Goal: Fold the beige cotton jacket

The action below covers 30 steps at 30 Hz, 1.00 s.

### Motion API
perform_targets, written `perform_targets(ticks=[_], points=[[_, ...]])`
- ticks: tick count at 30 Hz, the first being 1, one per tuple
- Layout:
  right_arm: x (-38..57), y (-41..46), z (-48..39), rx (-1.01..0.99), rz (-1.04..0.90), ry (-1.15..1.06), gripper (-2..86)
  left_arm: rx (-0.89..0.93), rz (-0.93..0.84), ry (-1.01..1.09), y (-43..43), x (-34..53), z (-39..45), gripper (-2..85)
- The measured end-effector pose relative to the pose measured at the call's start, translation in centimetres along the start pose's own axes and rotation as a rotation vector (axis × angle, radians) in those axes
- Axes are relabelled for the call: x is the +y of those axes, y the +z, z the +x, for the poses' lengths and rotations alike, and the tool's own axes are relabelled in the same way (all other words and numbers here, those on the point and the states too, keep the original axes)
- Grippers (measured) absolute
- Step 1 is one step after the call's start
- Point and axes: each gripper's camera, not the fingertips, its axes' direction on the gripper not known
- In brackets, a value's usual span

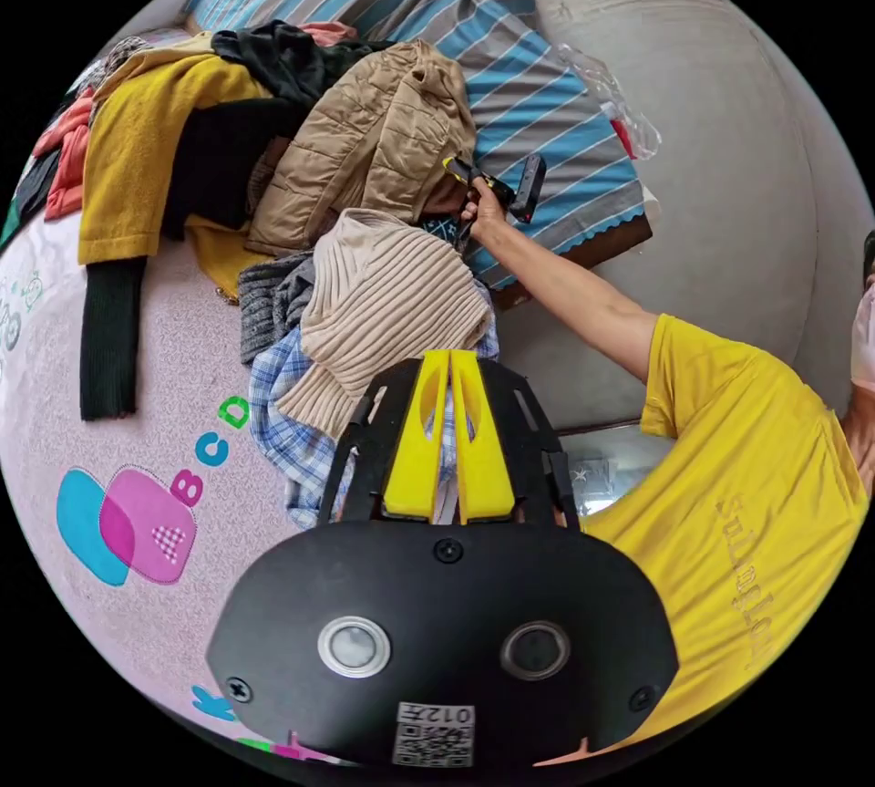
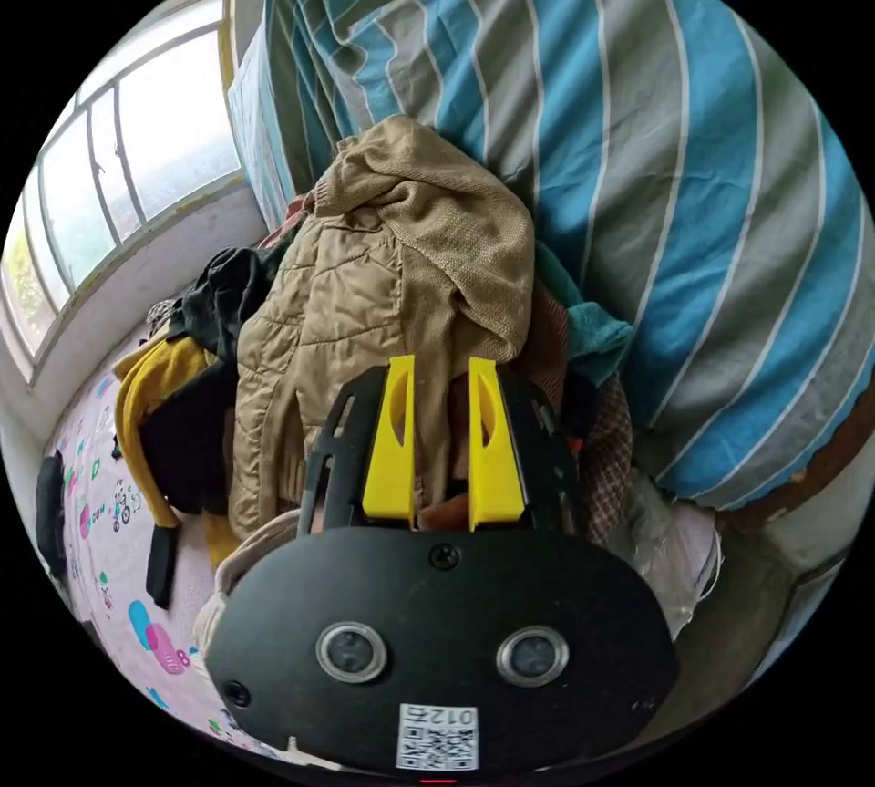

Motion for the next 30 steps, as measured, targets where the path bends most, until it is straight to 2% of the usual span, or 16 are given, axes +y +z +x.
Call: perform_targets(ticks=[4,6,8,13,17,19,21,22,23,27,30], points=[[-1.6,1.1,1.9,-0.04,-0.075,-0.094,3.8,0.01,0.017,-0.036,0.2,-1.6,-3.4,1.2],[-2.3,-0.1,3.8,-0.25,-0.101,-0.016,2.5,0.011,0.055,-0.064,-0.4,-2.3,-4.8,1.9],[-1.7,-3.2,5.9,-0.637,-0.048,0.04,1.7,0.031,0.123,-0.115,-1.5,-3.6,-6.7,3.5],[3.0,-9.1,4.4,-1.08,-0.101,-0.155,1.2,0.185,0.209,-0.184,-2.6,-6.4,-10.3,11.4],[8.3,-13.0,3.3,-1.391,-0.142,-0.189,1.0,0.301,0.205,-0.242,-2.0,-6.1,-13.5,14.9],[10.4,-14.8,2.4,-1.485,-0.17,-0.244,1.0,0.347,0.202,-0.265,-1.6,-4.8,-14.5,15.1],[12.0,-16.7,1.2,-1.532,-0.198,-0.308,1.0,0.482,0.171,-0.208,-0.7,-3.3,-14.5,13.3],[13.0,-17.8,0.1,-1.537,-0.235,-0.377,1.1,0.49,0.153,-0.186,-0.6,-1.9,-14.0,10.6],[13.9,-18.8,-0.8,-1.519,-0.27,-0.411,1.1,0.437,0.13,-0.152,-0.9,-0.5,-13.3,7.0],[16.6,-21.4,-2.3,-1.491,-0.33,-0.43,1.3,0.326,0.187,-0.128,-4.8,4.8,-12.1,7.0],[19.0,-24.6,-5.0,-1.519,-0.353,-0.506,1.5,0.23,0.214,-0.025,-9.4,8.9,-8.9,7.5]])
